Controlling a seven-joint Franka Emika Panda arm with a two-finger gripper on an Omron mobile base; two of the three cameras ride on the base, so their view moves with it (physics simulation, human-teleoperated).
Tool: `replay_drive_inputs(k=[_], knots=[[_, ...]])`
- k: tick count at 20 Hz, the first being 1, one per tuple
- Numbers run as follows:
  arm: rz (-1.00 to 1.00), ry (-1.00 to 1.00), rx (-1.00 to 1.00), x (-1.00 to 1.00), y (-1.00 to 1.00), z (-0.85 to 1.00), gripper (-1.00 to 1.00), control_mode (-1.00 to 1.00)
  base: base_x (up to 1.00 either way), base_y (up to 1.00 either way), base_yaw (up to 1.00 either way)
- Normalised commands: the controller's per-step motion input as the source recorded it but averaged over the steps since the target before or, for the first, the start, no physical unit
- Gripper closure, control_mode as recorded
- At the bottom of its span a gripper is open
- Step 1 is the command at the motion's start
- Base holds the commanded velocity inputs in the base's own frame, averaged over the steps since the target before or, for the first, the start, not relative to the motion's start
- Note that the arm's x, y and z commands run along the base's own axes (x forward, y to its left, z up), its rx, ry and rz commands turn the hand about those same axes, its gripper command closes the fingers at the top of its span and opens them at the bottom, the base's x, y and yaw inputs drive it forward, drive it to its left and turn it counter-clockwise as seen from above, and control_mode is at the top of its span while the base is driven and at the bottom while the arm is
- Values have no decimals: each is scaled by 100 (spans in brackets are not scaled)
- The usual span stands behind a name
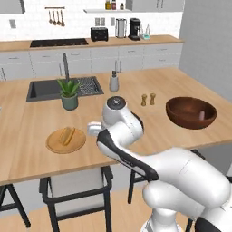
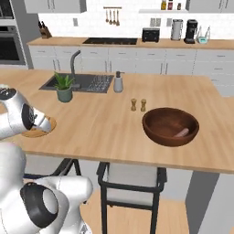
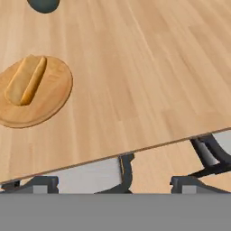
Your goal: Place one bun and one sausage from the bowl on each plate.
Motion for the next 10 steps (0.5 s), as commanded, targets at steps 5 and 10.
replay_drive_inputs(k=[5,10], knots=[[0,0,0,0,0,0,-100,100,-100,-100,3],[0,0,0,0,0,0,-100,100,-24,-100,0]])
